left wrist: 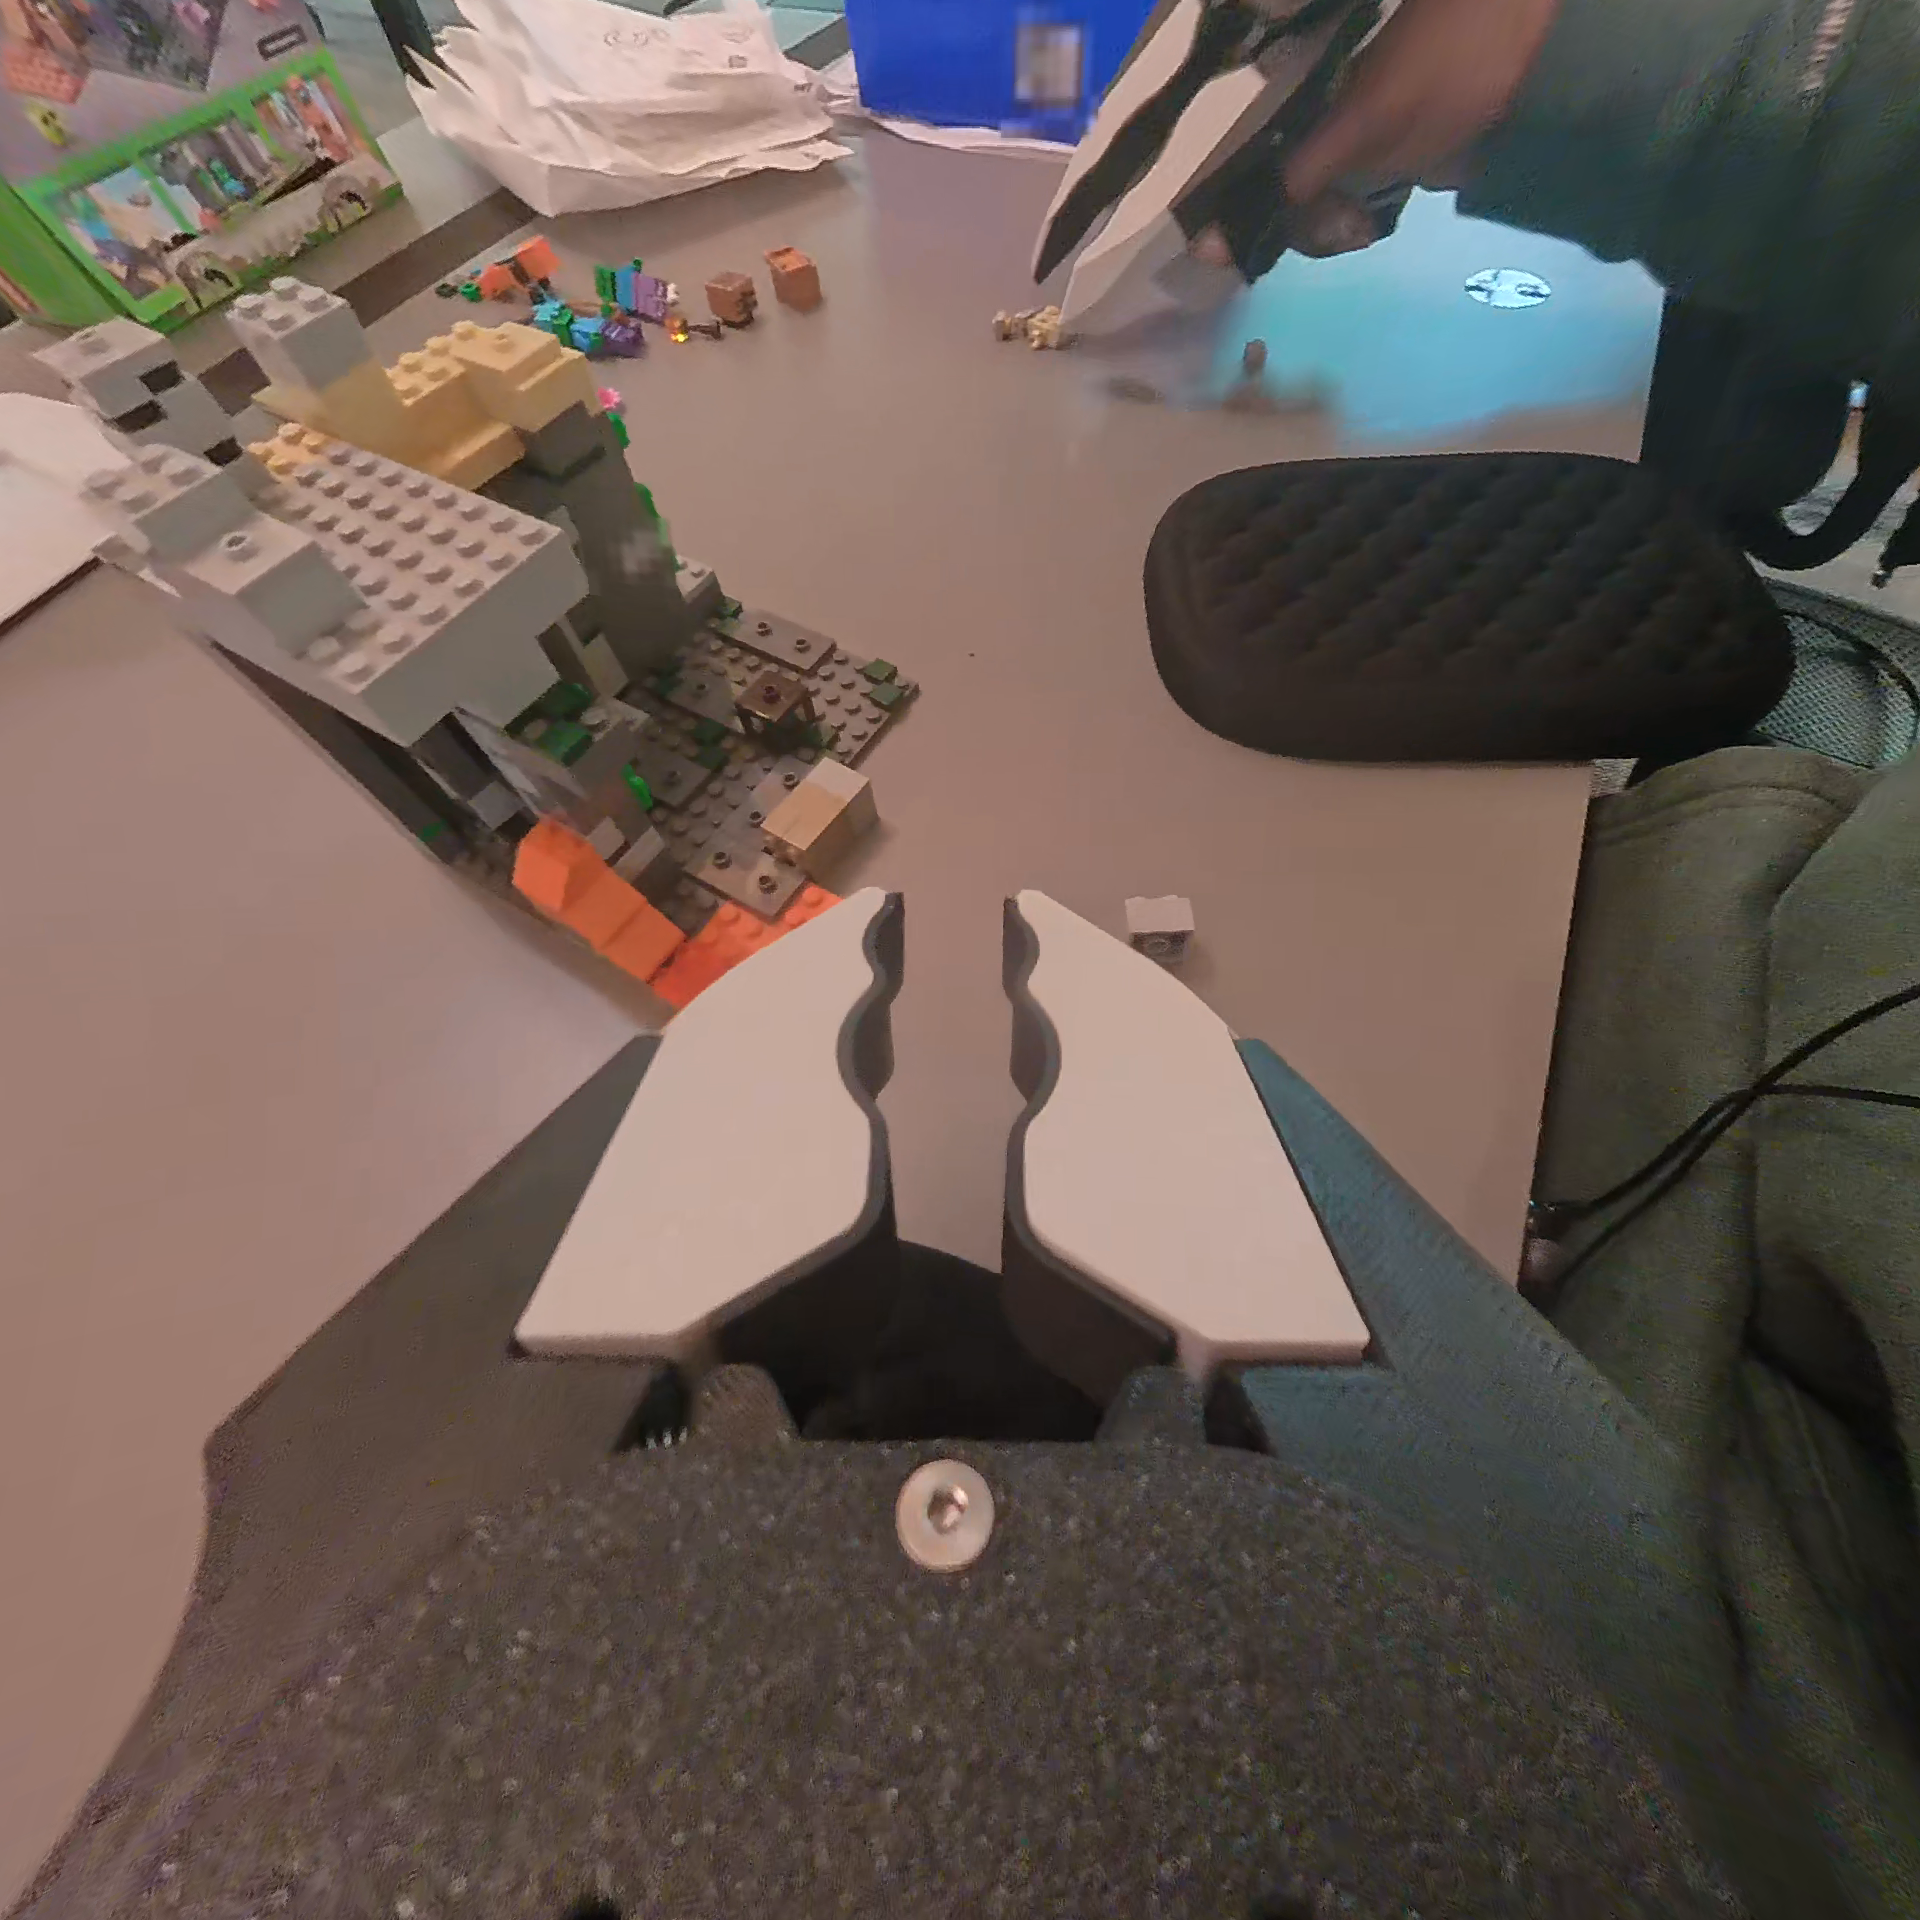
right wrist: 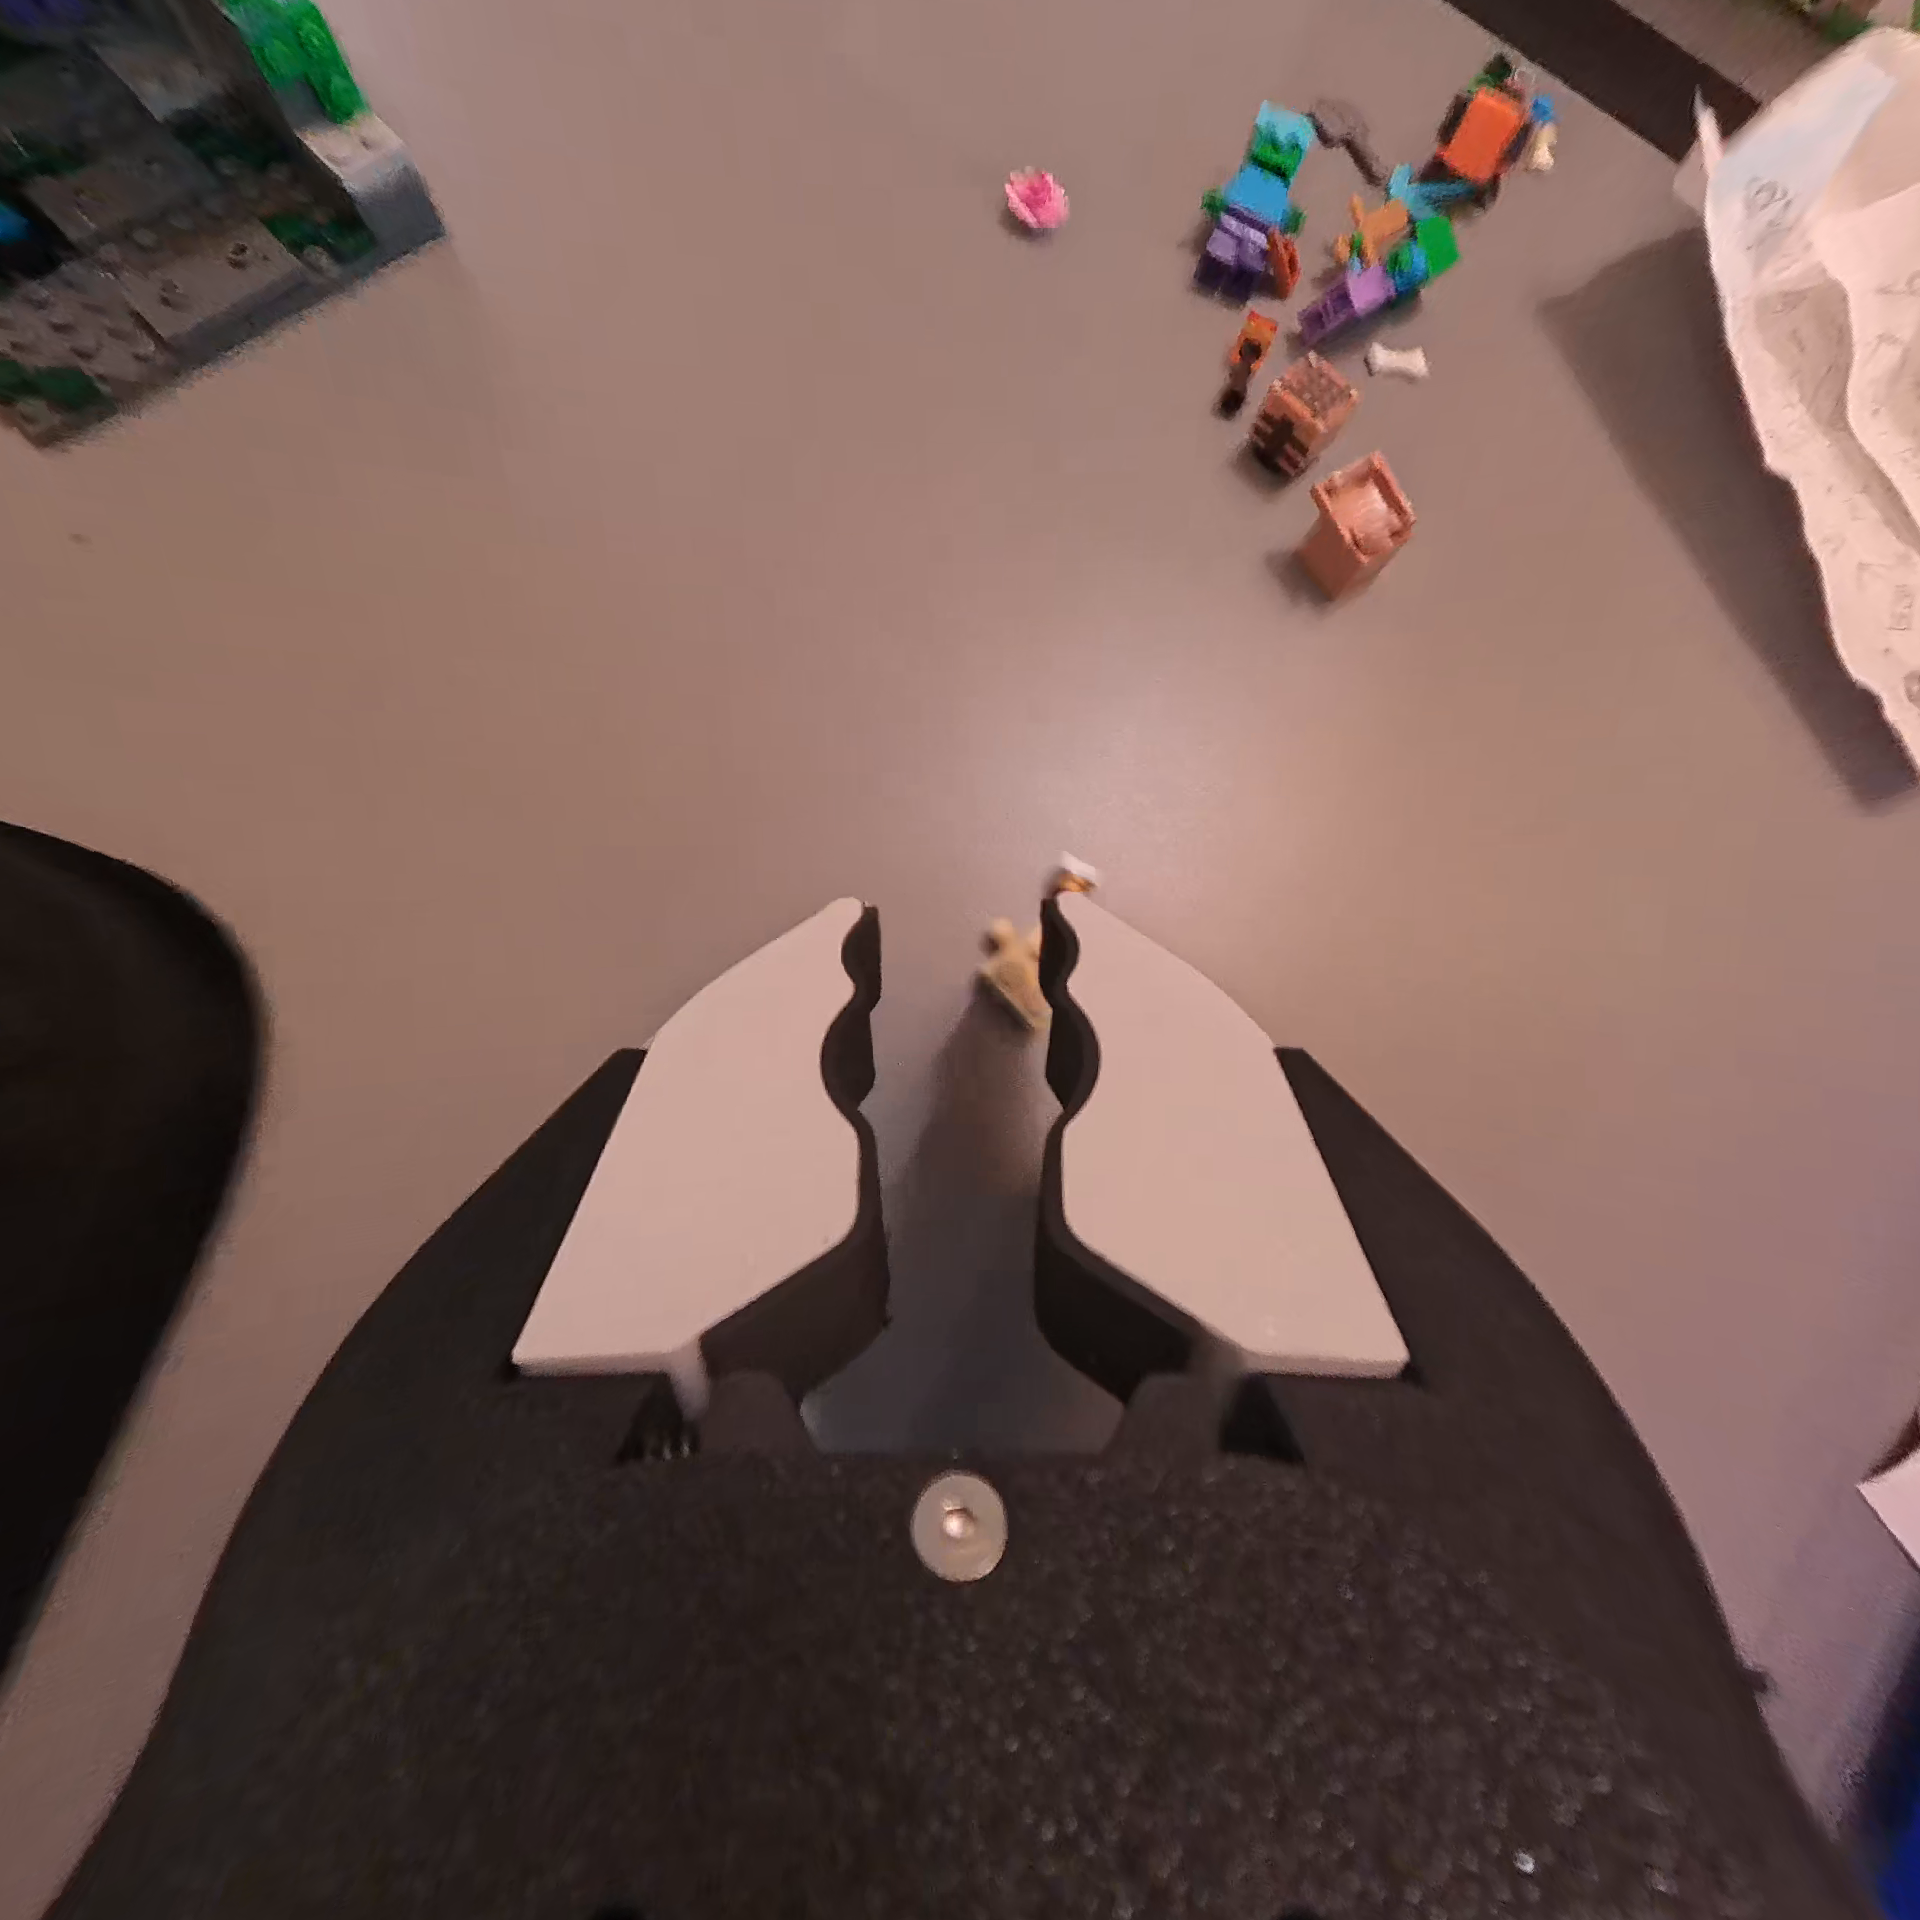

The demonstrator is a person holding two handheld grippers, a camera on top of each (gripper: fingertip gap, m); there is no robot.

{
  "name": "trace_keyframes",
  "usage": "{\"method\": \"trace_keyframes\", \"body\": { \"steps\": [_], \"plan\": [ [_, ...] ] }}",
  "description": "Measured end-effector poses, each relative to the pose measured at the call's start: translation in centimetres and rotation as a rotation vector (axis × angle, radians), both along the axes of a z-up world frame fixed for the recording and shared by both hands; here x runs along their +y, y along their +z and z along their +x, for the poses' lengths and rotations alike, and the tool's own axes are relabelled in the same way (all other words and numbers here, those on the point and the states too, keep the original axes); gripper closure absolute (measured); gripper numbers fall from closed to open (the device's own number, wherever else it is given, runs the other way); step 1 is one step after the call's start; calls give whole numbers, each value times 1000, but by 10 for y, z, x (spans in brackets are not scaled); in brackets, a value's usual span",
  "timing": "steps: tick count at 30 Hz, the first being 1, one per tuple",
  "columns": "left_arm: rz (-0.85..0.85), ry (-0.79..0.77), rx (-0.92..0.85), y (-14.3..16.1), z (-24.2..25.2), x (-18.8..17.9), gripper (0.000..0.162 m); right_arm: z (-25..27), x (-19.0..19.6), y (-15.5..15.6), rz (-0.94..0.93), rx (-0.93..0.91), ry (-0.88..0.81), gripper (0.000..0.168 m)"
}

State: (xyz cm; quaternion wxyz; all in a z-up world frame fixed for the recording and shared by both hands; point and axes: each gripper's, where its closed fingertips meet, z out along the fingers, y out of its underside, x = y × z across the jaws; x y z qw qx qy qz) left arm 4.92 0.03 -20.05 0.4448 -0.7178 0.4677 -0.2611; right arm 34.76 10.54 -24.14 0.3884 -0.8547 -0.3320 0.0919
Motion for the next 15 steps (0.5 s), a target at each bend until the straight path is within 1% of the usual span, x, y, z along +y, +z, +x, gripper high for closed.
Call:
{"method": "trace_keyframes", "body": {
  "steps": [3, 6, 9, 11, 13, 15],
  "plan": [
    [-4, 12, 5, -2, -2, 2, 142, -50, -24, 23, 32, 42, 160, 138],
    [-12, 9, -2, -3, -3, 2, 141, -121, -65, 33, 29, 36, 430, 138],
    [5, 1, -6, -2, -2, 0, 140, -179, -106, 22, -3, -42, 692, 138],
    [21, -2, 2, -2, -2, -2, 140, -208, -126, 11, -24, -83, 828, 138],
    [26, -6, 8, -3, -3, -5, 140, -229, -136, 1, -33, -125, 918, 138],
    [26, -8, 13, -4, -5, -8, 141, -243, -138, -10, -38, -177, 966, 135]
  ]
}}
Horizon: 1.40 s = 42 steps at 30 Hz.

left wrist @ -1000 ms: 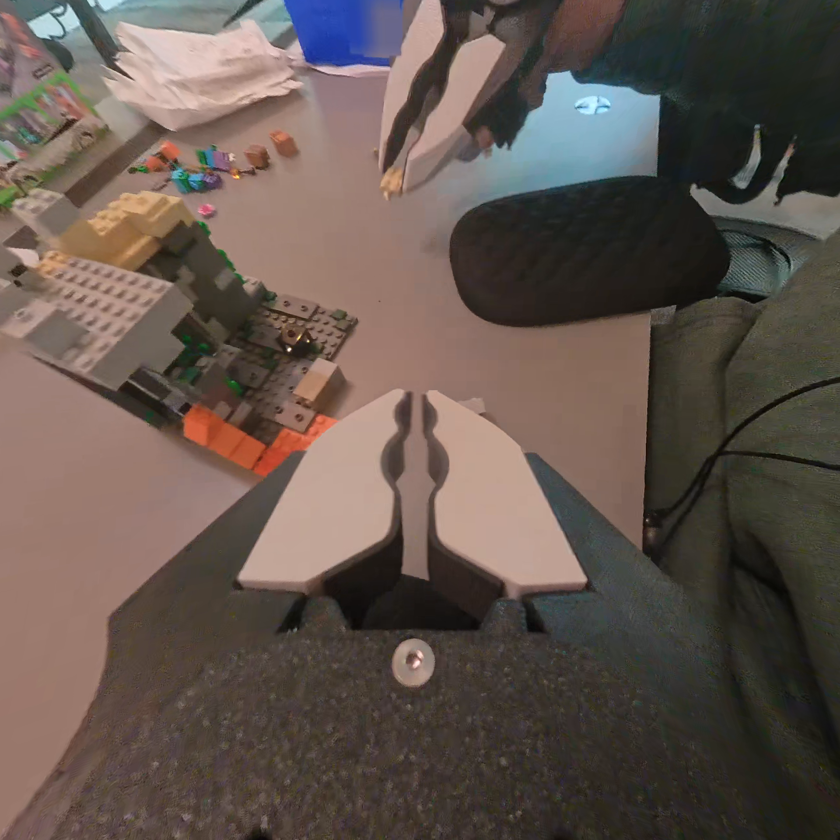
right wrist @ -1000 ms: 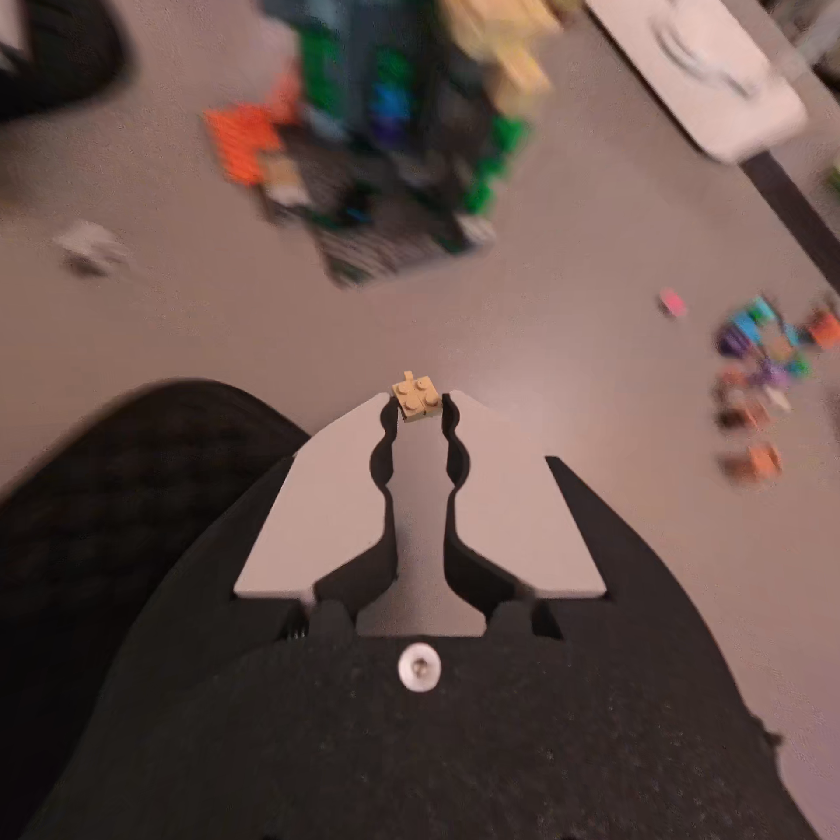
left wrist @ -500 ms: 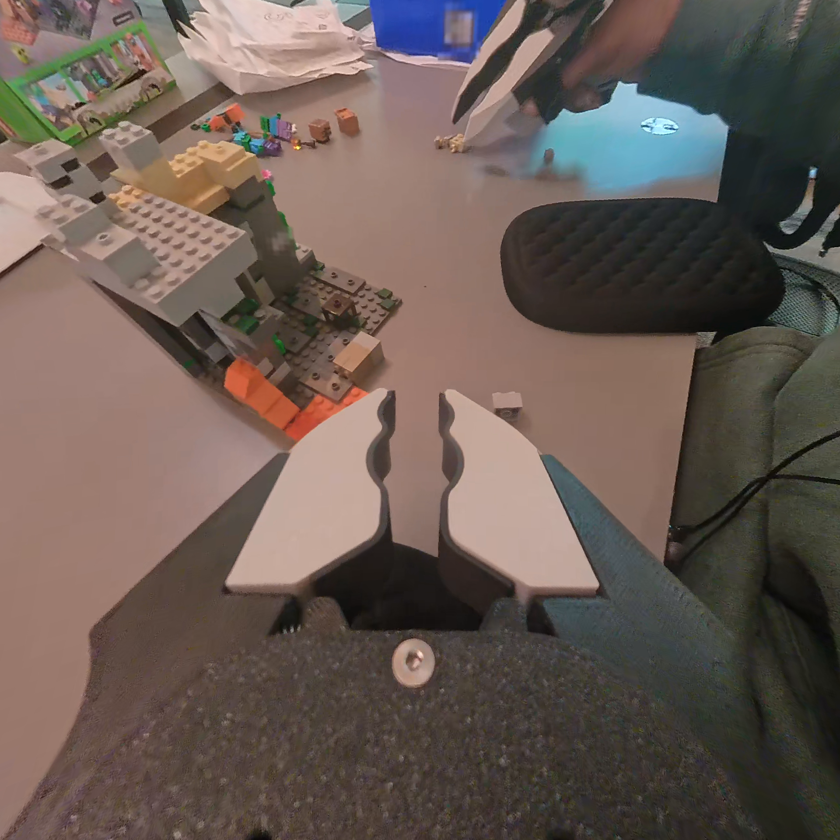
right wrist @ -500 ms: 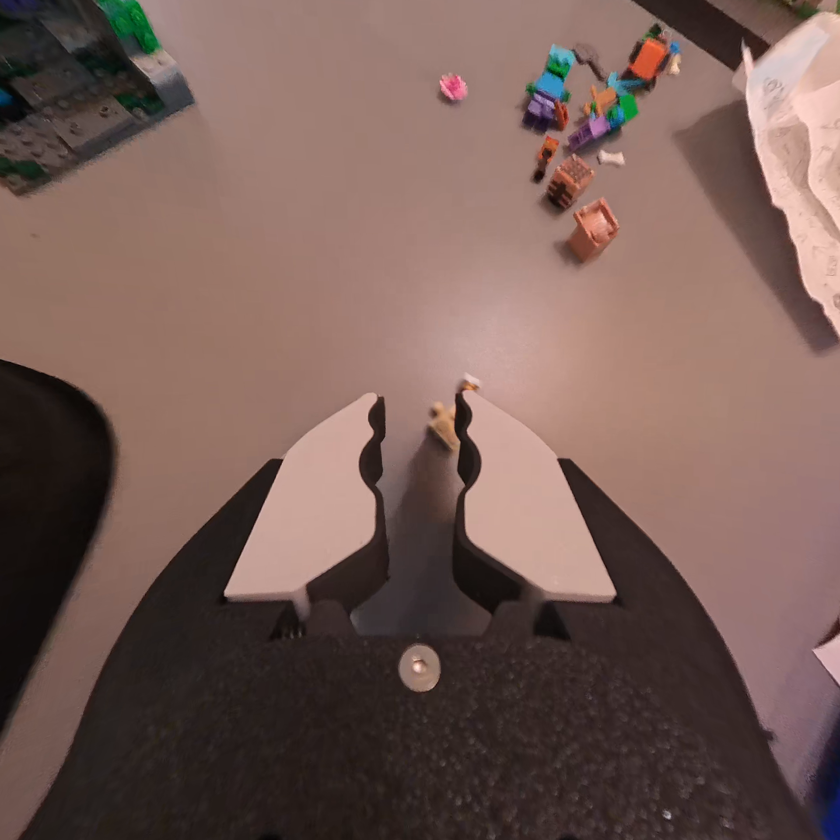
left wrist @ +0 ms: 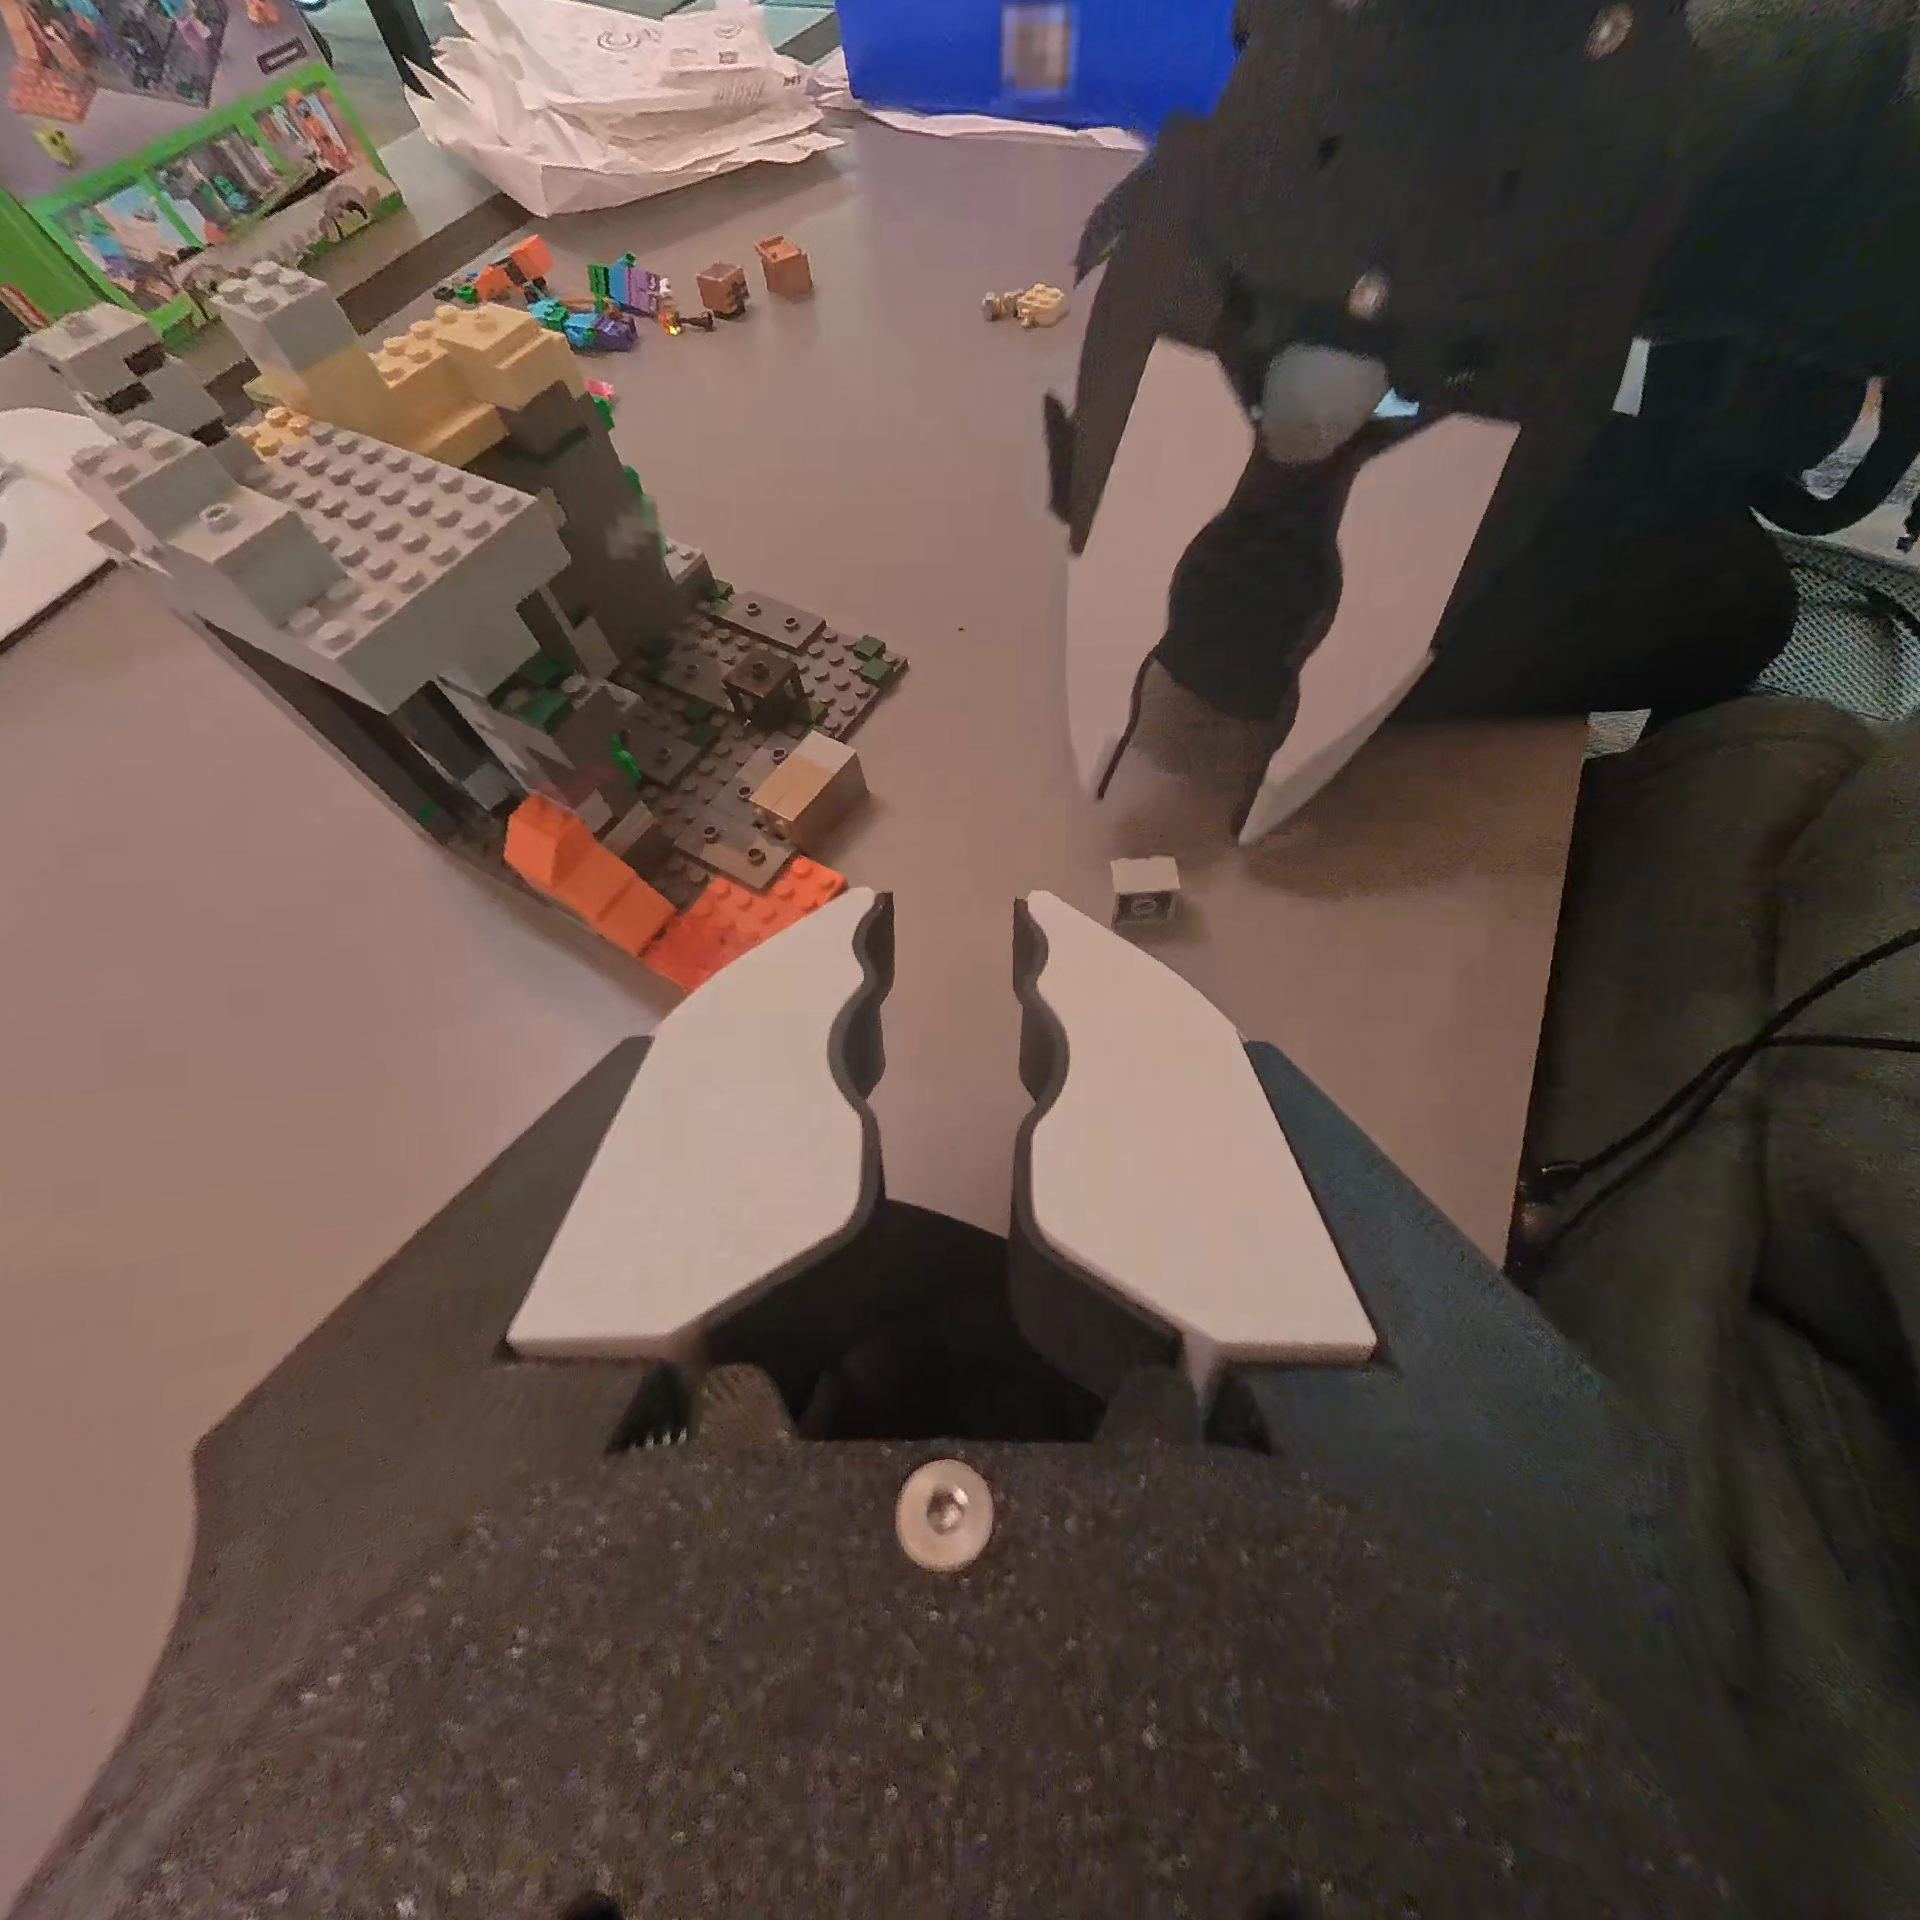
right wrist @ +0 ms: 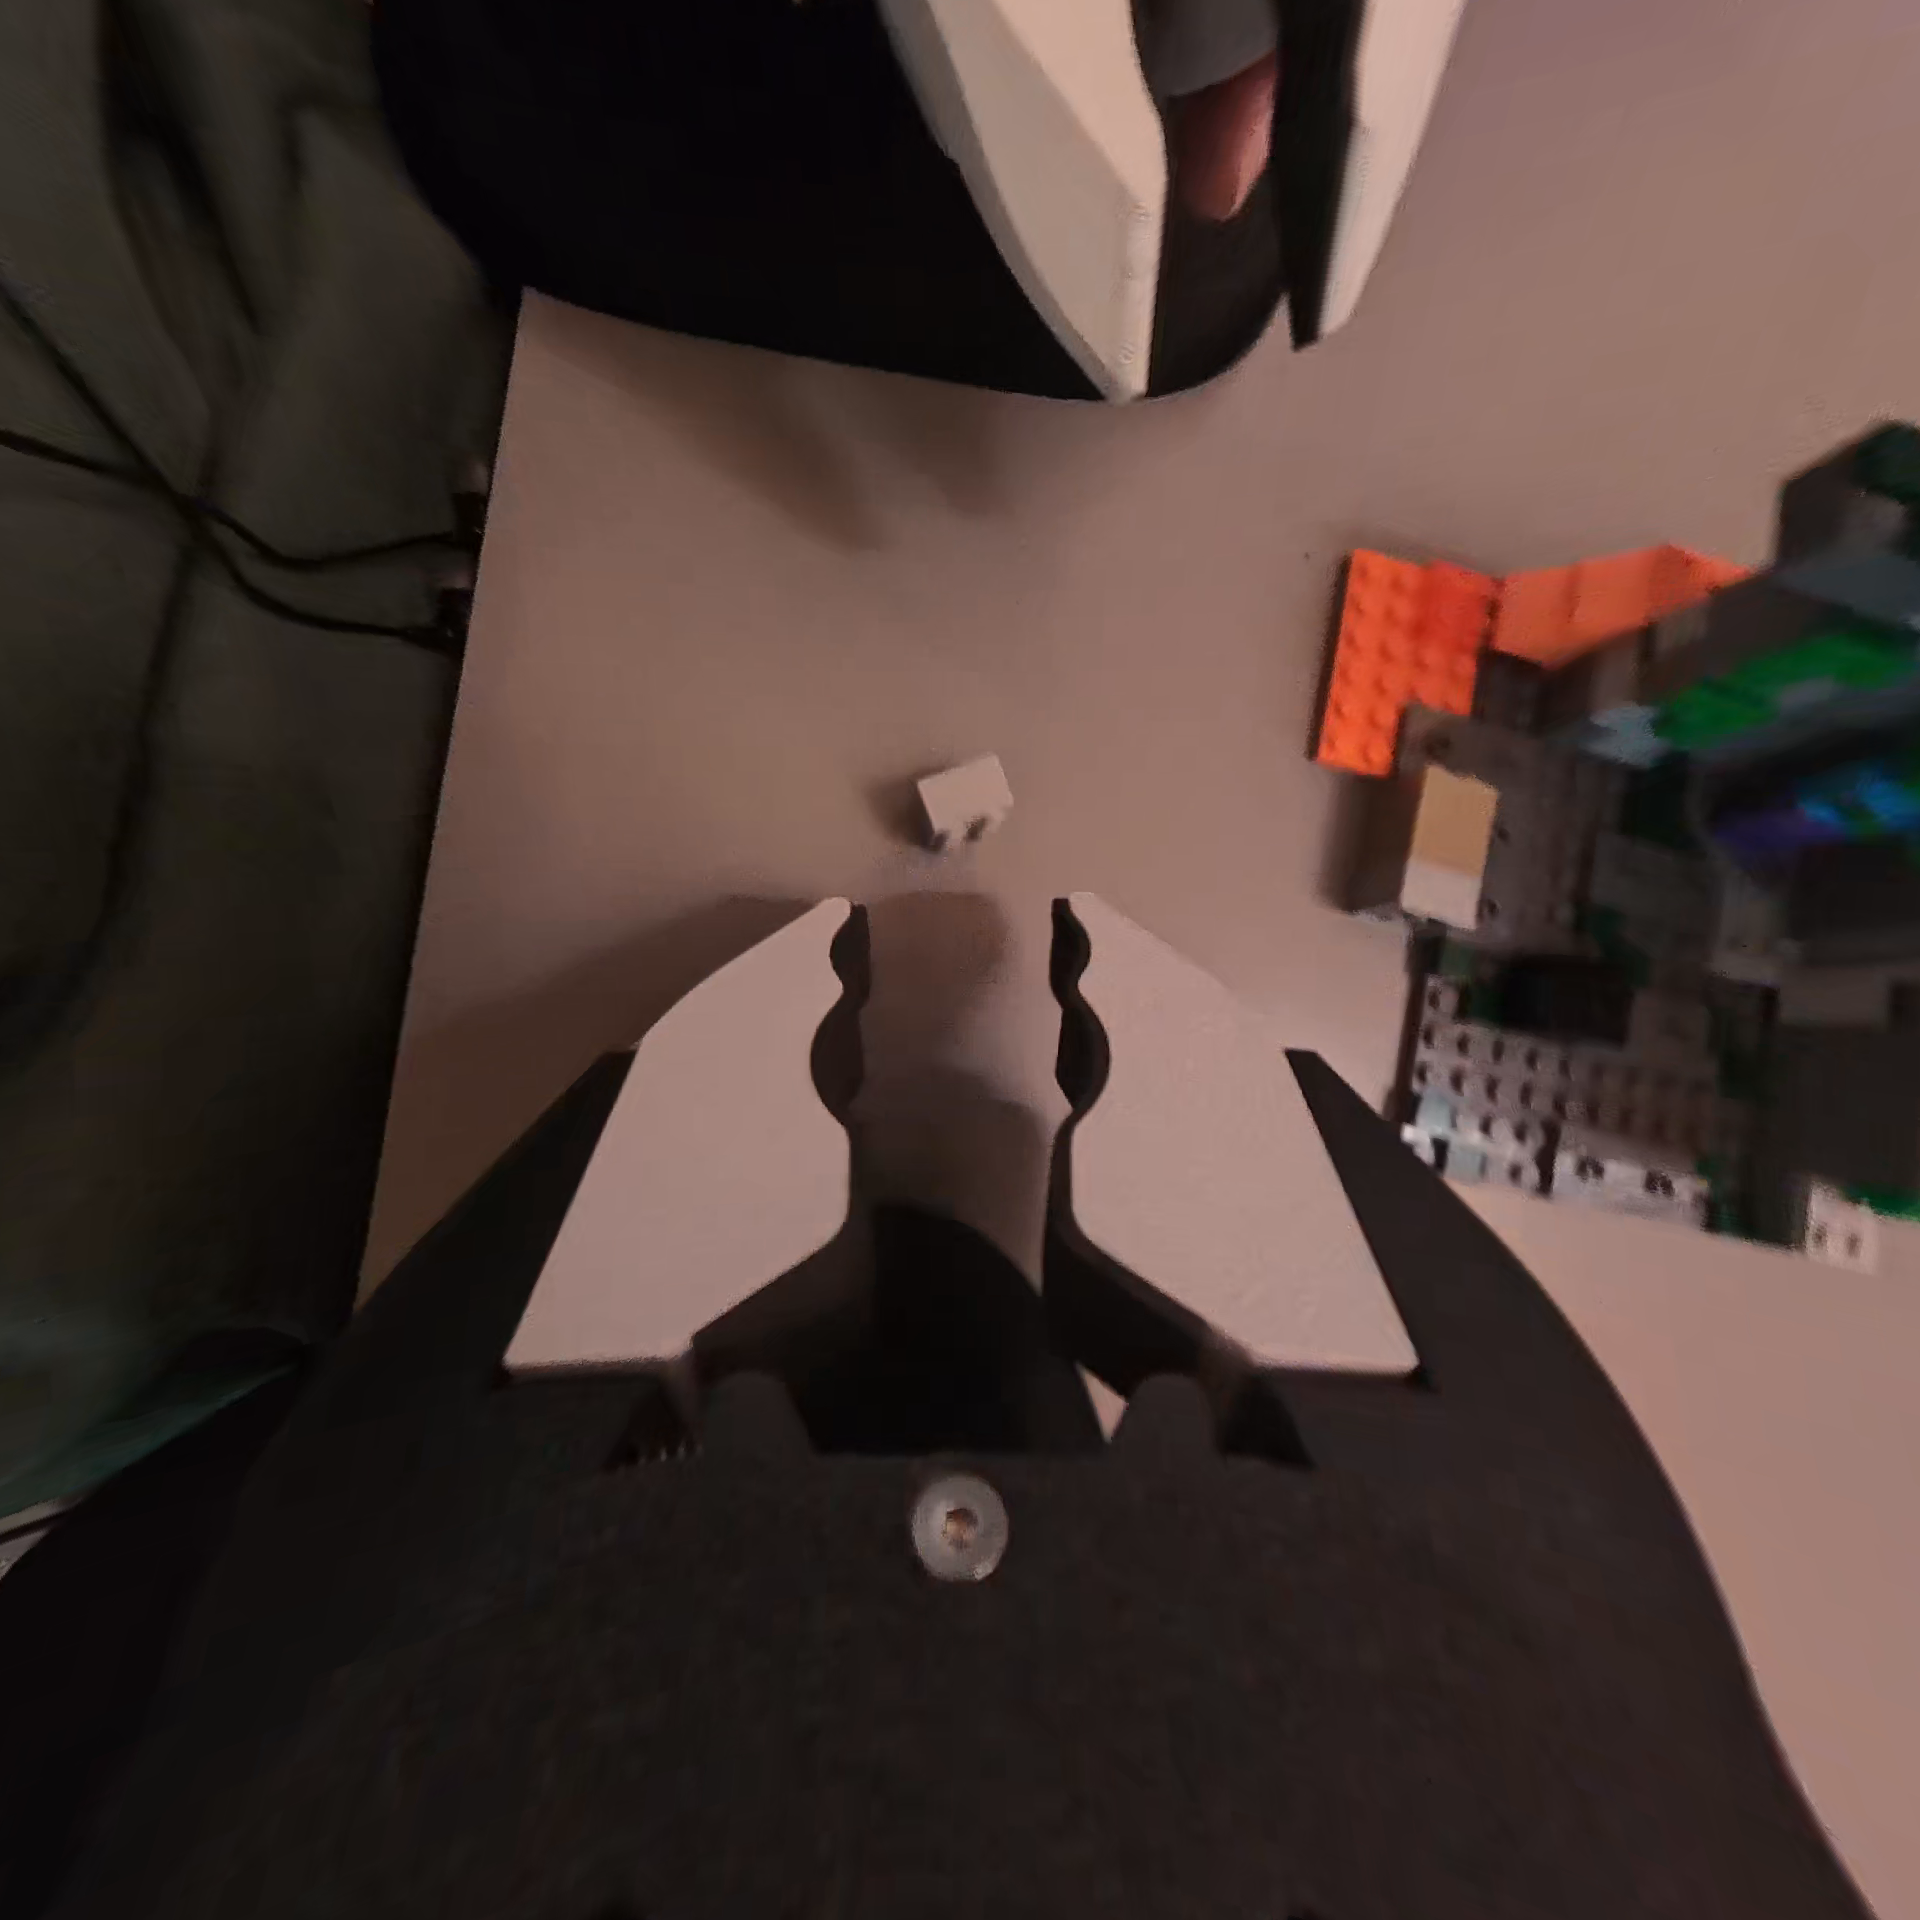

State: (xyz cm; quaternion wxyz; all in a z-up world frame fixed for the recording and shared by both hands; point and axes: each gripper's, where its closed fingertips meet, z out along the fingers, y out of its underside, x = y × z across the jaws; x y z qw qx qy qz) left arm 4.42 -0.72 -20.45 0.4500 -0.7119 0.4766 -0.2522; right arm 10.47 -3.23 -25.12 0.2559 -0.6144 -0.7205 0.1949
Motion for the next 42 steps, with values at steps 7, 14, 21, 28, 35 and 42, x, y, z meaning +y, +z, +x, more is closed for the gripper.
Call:
{"method": "trace_keyframes", "body": {
  "steps": [7, 14, 21, 28, 35, 42],
  "plan": [
    [-22, -78, 28, -5, 3, -19, 142, -27, -1, -2, -5, 32, 41, 154],
    [15, -196, 155, -19, 25, -36, 133, -41, -8, 26, -58, 194, -5, 154],
    [79, -149, 184, -9, 19, -23, 145, -30, 1, 32, -45, 248, -89, 153],
    [206, 353, 360, 38, -137, 58, 145, 4, 14, 28, -57, 297, -212, 149],
    [110, 751, 618, 41, -303, 98, 144, 20, 14, 27, -65, 329, -262, 150],
    [53, 848, 616, 19, -333, 112, 114, 23, 13, 27, -59, 312, -268, 150]
  ]
}}
